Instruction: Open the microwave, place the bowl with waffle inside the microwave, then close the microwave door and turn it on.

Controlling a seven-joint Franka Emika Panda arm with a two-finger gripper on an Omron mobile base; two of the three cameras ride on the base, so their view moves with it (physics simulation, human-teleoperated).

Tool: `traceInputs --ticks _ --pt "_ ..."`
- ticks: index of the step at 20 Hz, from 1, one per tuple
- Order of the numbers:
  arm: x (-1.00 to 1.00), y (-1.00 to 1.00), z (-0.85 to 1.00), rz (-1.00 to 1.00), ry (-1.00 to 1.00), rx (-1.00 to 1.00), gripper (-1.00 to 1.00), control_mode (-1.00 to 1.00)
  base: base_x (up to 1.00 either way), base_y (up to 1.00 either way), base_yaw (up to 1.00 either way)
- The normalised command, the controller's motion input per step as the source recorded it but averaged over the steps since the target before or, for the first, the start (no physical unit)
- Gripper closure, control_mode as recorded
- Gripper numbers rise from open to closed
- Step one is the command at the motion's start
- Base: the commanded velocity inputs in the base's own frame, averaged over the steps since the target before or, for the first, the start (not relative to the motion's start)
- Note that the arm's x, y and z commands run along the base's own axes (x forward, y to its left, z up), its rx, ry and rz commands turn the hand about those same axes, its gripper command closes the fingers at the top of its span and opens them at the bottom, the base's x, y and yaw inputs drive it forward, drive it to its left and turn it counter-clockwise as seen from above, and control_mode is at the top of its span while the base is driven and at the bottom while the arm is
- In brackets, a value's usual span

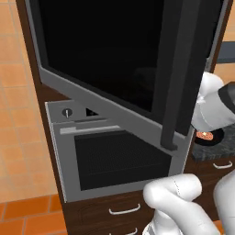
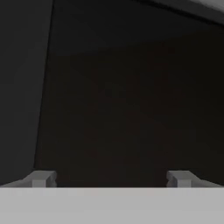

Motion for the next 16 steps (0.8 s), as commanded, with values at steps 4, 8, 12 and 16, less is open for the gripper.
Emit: traceInputs --ticks 4,8,12,16 --pt "-0.29 1.00 0.06 0.00 0.00 -0.10 -1.00 -1.00 0.00 0.00 0.00" --pt "-0.13 0.95 0.00 0.00 0.00 -0.11 -1.00 -1.00 0.00 0.00 0.00" --pt "0.00 0.93 0.00 -0.07 0.00 -0.12 -1.00 -1.00 0.00 0.00 0.00" --pt "0.00 0.84 0.00 -0.10 0.00 -0.11 -1.00 -1.00 0.00 0.00 0.00"
